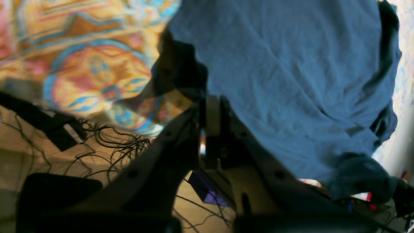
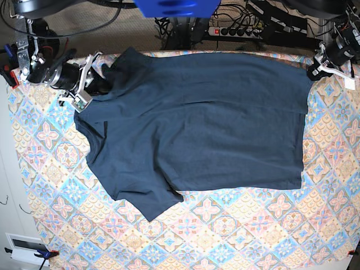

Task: Layout the t-shirt on the table in an organized manner, then fold the t-shirt properly
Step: 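Drag the collar edge with the right gripper to straighten the shoulder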

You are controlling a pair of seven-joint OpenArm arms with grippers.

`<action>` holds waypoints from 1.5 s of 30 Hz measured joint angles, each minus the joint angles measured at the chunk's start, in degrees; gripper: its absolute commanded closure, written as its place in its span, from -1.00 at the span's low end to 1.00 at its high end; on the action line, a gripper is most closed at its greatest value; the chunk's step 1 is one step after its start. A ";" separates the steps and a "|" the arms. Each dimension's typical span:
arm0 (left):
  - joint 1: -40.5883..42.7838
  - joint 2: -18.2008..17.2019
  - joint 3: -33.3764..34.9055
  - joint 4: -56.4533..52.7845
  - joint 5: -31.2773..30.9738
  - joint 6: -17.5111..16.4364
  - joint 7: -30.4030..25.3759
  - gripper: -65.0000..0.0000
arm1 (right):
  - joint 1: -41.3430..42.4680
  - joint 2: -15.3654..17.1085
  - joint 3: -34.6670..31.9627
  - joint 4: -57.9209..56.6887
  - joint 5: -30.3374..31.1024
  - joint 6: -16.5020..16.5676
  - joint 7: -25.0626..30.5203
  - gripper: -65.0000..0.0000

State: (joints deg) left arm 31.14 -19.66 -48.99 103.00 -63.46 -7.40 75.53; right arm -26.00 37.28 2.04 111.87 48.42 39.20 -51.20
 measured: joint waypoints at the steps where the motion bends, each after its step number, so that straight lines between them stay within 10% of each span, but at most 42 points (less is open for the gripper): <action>1: 0.07 0.00 0.00 0.11 -0.68 -0.04 0.04 1.00 | 0.00 -0.17 0.66 0.00 1.38 0.31 0.00 0.87; 14: -10.91 3.74 -0.22 -0.11 0.24 0.00 -2.69 1.00 | 10.51 -0.87 4.55 -0.20 -2.01 0.63 0.55 0.87; 20: -15.87 6.75 -0.26 -0.50 0.44 0.02 -2.71 1.00 | 13.25 -6.58 4.48 -1.44 -7.23 1.14 -3.63 0.86; 29: -15.98 7.28 -0.24 -3.74 3.74 0.09 -2.51 1.00 | 4.37 -5.79 3.93 -2.23 -23.39 0.85 -6.88 0.11; 38: -15.15 7.23 -0.26 -3.74 3.52 0.07 -2.73 1.00 | 4.17 -5.25 8.00 -17.62 -21.40 0.83 -6.88 0.19; 45: -14.25 7.23 -0.28 -3.74 3.65 0.07 -2.71 1.00 | 4.70 -5.64 10.10 -24.28 -7.93 0.63 -5.79 0.18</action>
State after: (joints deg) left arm 16.88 -12.43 -49.28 99.26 -59.81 -7.33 72.82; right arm -21.30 31.64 12.14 87.59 40.49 39.83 -56.99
